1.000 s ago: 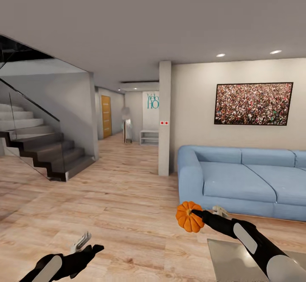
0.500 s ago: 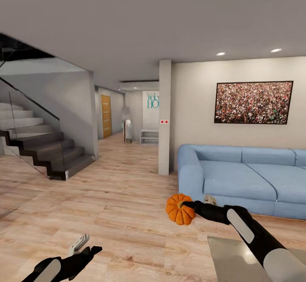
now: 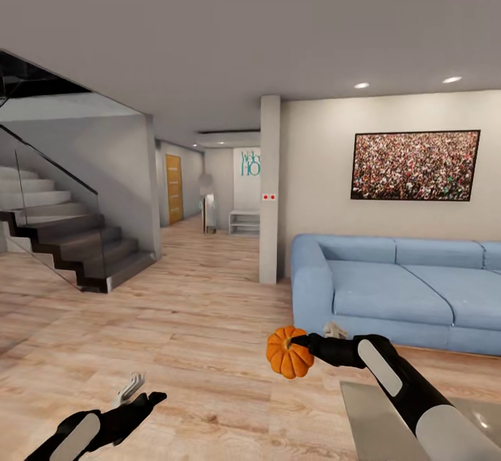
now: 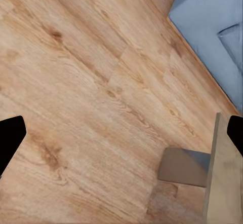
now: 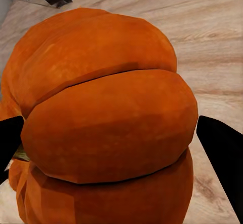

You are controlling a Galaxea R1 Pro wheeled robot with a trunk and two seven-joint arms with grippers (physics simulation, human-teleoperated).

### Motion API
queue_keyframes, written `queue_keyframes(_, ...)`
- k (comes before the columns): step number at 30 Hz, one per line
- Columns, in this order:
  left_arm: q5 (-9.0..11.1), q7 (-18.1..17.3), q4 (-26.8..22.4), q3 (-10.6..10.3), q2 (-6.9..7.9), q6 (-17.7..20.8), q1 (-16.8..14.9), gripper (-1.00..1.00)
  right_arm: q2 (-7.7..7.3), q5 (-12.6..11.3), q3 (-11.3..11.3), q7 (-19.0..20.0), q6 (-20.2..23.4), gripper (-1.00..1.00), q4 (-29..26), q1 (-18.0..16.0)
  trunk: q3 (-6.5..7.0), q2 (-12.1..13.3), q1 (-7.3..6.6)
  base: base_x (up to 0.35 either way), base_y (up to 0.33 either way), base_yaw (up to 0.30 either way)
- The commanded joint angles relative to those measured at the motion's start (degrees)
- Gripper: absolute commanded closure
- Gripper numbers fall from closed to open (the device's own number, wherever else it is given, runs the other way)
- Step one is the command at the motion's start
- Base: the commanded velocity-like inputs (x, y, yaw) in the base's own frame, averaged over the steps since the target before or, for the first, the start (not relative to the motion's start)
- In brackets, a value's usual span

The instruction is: Place each of the two pumpkins and all three candles from the living room inside a cabinet in the living room (use any cabinet), then make sure every cabinet is closed, and position the cauldron so it is next to a table in the living room.

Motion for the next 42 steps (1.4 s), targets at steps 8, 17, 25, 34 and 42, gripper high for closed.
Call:
queue_keyframes(8,0.15,-0.65,1.64,-0.11,-0.16,-0.13,-2.91,-1.00,0.17,0.15,0.11,0.13,1.71,1.00,-0.12,-0.05,-1.52,-3.27,1.76,0.000,0.000,0.000)
queue_keyframes(17,0.10,-6.57,4.33,-0.60,-0.27,-1.63,-2.98,-1.00,0.88,0.14,0.05,0.19,1.77,1.00,-0.03,-0.07,-3.14,-6.88,3.74,0.000,0.000,0.000)
queue_keyframes(25,0.04,-7.73,4.72,-0.69,-0.26,-1.74,-2.98,-1.00,0.50,-0.63,-0.12,1.58,4.40,1.00,-2.27,-0.09,-4.57,-10.09,5.50,0.000,0.000,0.000)
queue_keyframes(34,0.01,-8.64,4.73,-1.44,-0.27,-2.08,-2.96,-1.00,0.39,-0.88,-0.34,2.70,9.36,1.00,-11.92,-0.07,-6.19,-13.70,7.48,0.000,0.000,0.000)
queue_keyframes(42,0.01,-9.05,4.73,-2.71,-0.27,-2.57,-2.96,-1.00,0.42,-1.20,-0.51,6.26,9.80,1.00,-16.55,-0.06,-7.62,-16.91,9.23,0.000,0.000,0.000)
